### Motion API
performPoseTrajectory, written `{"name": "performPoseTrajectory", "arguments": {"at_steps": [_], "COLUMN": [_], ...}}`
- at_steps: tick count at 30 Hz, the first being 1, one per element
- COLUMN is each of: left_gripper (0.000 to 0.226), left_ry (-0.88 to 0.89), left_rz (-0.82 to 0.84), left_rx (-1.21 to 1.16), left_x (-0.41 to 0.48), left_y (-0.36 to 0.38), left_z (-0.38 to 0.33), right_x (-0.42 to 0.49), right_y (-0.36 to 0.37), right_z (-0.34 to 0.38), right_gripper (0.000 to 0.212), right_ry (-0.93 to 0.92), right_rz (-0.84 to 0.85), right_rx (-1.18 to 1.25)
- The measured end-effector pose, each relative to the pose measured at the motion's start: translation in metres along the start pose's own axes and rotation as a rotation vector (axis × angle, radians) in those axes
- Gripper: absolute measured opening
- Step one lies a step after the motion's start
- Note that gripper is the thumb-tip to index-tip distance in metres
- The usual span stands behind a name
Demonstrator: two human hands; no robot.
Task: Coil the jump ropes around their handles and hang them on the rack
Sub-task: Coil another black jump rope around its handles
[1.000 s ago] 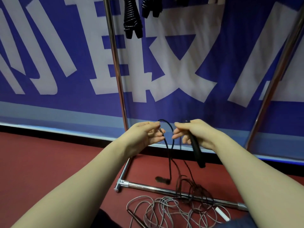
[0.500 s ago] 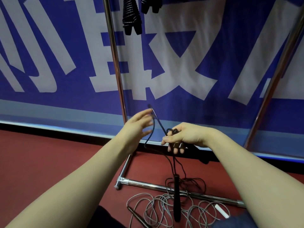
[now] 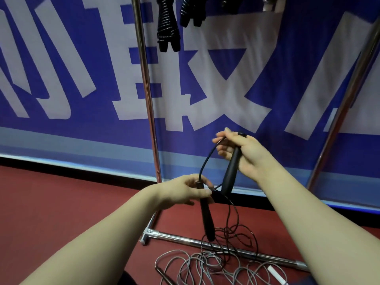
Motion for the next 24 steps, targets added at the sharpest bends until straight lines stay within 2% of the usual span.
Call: {"name": "performPoseTrajectory", "arguments": {"at_steps": [3,4,7,10,12,16,18,20,22,24], "left_gripper": [0.047,0.046,0.022,0.018,0.023,0.029,0.027,0.025,0.040,0.045], "left_ry": [0.061,0.067,0.069,0.102,0.159,0.204,0.205,0.209,0.241,0.279], "left_rz": [0.002,0.011,0.043,-0.004,-0.102,-0.344,-0.351,-0.286,-0.266,-0.320], "left_rx": [-0.231,-0.257,-0.249,-0.332,-0.449,-0.510,-0.420,-0.275,-0.225,-0.195], "left_x": [-0.005,-0.007,-0.011,-0.014,-0.012,-0.003,0.000,-0.001,-0.002,0.001], "left_y": [-0.003,-0.005,-0.011,-0.010,-0.010,-0.013,-0.009,-0.003,-0.001,-0.001], "left_z": [-0.002,-0.003,-0.003,-0.007,-0.012,-0.015,-0.015,-0.016,-0.019,-0.018], "right_x": [0.006,0.008,0.011,0.012,0.012,0.004,0.000,0.001,0.004,0.007], "right_y": [-0.007,-0.011,-0.022,-0.028,-0.027,-0.014,0.002,0.014,0.019,0.018], "right_z": [0.000,0.000,-0.001,-0.005,-0.009,-0.025,-0.033,-0.039,-0.043,-0.044], "right_gripper": [0.022,0.023,0.026,0.029,0.032,0.049,0.053,0.053,0.057,0.062], "right_ry": [-0.059,-0.076,-0.110,-0.068,0.065,0.430,0.447,0.406,0.371,0.355], "right_rz": [-0.116,-0.155,-0.248,-0.283,-0.262,-0.077,-0.003,0.035,0.035,0.017], "right_rx": [0.181,0.245,0.354,0.394,0.346,-0.121,-0.170,-0.130,-0.063,-0.019]}}
Point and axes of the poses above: each hand's wrist, its own x-axis towards the middle knuckle, its own y-axis out of the palm, z = x × y, the point moved 1 cm from there along x, towards the middle knuckle, and after that the axes turned 9 degrees about z, right-handed, at the moved point
